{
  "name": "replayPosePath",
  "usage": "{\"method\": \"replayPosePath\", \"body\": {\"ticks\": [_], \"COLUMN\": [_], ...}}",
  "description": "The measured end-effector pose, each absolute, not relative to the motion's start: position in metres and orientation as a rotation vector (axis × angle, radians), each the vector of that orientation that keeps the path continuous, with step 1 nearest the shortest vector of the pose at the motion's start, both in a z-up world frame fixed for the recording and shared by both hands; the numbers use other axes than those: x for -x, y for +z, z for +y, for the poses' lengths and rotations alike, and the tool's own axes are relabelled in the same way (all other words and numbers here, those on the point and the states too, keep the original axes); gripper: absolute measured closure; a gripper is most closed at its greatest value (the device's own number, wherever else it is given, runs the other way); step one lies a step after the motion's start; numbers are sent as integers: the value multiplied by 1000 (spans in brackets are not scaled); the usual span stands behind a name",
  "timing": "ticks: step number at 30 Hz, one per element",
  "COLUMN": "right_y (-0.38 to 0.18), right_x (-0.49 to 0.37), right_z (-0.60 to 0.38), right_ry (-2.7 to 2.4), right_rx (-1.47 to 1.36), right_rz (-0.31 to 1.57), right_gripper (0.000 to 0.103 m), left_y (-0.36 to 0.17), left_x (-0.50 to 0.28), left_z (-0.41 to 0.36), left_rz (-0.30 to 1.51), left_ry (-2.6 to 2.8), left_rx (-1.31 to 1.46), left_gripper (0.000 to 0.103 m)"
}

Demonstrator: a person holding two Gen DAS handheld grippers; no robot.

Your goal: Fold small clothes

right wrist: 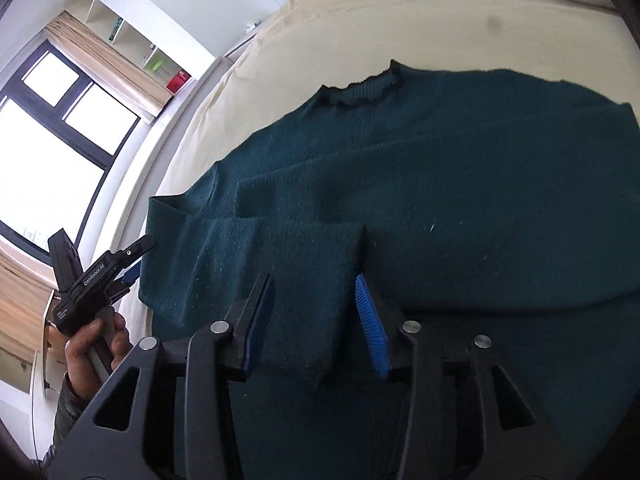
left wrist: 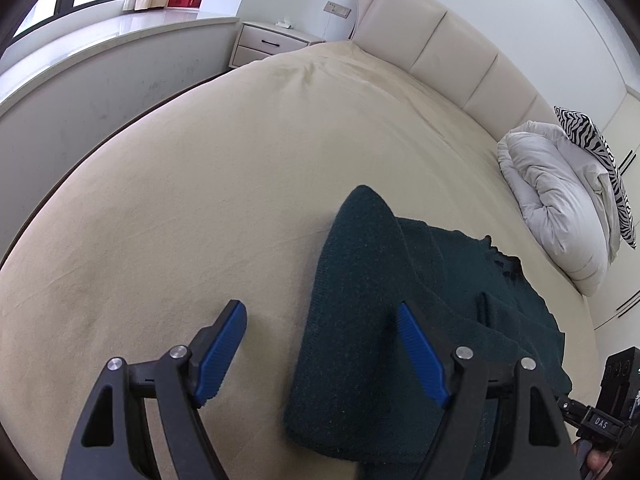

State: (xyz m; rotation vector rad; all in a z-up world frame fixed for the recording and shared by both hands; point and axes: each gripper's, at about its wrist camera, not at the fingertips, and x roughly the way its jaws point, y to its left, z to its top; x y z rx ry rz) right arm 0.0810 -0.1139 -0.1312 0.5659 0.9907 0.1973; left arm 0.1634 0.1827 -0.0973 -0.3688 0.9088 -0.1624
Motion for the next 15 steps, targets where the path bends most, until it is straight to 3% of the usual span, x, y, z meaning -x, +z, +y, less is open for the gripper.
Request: {"method": "replayPosePath", "body": {"ticks": [5, 7, 8, 15], "right_y": [-145, -142, -141, -77], "right_x": [-79, -79, -79, -70], "right_z": [-96, -95, -96, -85], "right_ry": [195, 178, 170, 168], "right_rx": [-534, -510, -504, -343], "right_rz": [1020, 1015, 1013, 863], "right_gripper": [66, 91, 94, 97], "left_y": [-96, -95, -95, -93], "left_x": [-165, -165, -165, -165], "left_z": [185, 183, 184, 183], "left_rz": [912, 914, 913, 907], "left_ry": [-165, -165, -164, -165], "left_rx": [358, 349, 349, 353], "left_gripper": [24, 24, 24, 24]}}
